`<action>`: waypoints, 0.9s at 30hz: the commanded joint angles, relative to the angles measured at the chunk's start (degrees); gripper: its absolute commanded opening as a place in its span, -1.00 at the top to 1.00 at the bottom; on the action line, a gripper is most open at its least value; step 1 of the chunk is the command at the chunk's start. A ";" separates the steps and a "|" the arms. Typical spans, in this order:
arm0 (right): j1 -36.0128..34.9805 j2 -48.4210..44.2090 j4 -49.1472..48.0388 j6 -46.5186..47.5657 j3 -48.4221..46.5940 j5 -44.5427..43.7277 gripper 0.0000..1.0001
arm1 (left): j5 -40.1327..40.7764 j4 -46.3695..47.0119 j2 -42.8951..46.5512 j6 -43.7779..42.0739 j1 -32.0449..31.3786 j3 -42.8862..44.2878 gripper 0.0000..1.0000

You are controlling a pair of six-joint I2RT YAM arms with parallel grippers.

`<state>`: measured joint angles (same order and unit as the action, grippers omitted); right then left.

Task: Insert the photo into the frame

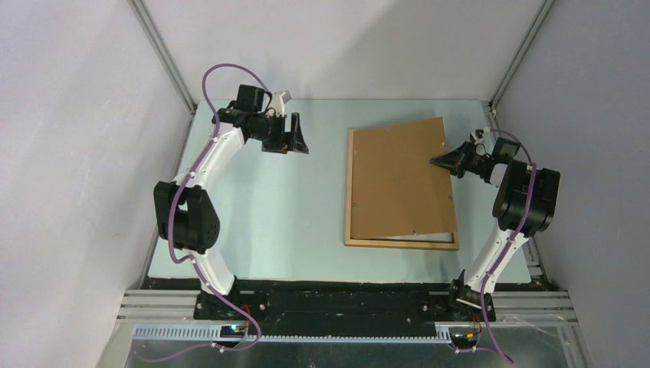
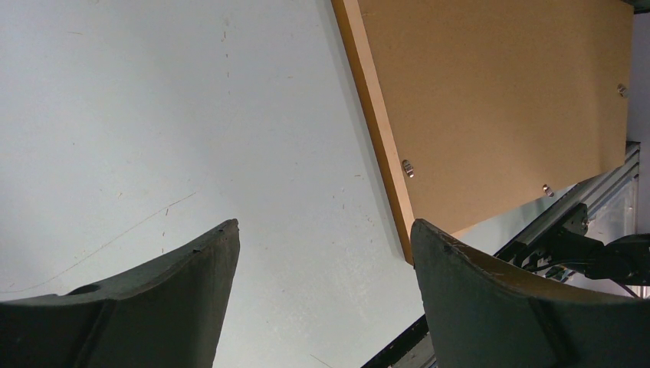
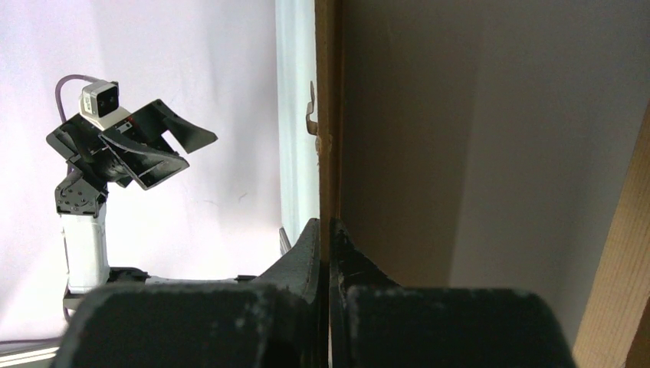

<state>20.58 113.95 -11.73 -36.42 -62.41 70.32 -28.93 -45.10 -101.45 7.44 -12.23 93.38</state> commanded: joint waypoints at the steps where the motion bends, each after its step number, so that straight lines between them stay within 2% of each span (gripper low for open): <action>1: -0.36 0.36 -0.47 -0.85 -2.43 3.11 1.00 | -1.22 1.16 0.42 -0.89 0.26 -0.11 -0.72; 27: 0.05 -0.13 5.81 3.05 -2.36 3.59 1.00 | -1.31 1.24 0.55 -0.76 0.28 -0.24 -0.72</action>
<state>20.64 113.95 -7.84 -33.74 -62.52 70.15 -28.95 -45.10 -101.45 7.46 -12.23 93.38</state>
